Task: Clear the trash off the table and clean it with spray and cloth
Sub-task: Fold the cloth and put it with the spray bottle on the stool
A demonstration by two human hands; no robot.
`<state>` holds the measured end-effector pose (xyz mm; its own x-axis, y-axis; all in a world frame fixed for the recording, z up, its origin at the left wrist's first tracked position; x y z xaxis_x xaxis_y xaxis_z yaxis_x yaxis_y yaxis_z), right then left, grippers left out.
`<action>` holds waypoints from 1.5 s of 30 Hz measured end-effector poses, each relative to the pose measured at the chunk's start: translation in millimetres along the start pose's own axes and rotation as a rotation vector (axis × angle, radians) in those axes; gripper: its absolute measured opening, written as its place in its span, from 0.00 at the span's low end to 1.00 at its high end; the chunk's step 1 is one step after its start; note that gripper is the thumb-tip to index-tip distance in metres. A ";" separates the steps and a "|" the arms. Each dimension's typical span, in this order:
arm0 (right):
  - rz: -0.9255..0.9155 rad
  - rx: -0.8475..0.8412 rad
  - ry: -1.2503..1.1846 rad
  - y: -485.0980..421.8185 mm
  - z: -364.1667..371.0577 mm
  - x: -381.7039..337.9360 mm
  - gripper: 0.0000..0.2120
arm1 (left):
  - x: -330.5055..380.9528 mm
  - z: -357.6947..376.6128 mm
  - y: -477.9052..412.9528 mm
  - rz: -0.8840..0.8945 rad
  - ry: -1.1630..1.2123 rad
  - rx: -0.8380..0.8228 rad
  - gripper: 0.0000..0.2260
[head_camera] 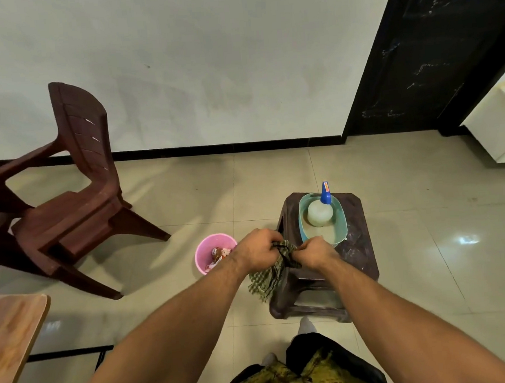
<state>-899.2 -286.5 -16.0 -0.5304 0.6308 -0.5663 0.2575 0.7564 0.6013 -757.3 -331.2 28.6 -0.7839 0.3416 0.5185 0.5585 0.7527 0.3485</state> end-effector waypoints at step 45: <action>-0.311 0.078 -0.460 33.4 -55.1 44.3 0.22 | 18.0 -3.7 -2.5 -0.170 0.486 0.098 0.11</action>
<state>-958.6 -242.8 10.0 -0.1885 0.3732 -0.9084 0.2132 0.9185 0.3331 -771.8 -329.0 40.0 -0.6322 -0.0732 0.7713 0.3881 0.8317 0.3970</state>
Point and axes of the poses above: each hand's wrist, its own y-axis away from the middle knuckle, its own z-axis out of the palm, x = y × z, the point moved 8 cm from there along -y, towards the middle knuckle, and after that the axes turned 6 degrees about -y, right-handed, at the moved point
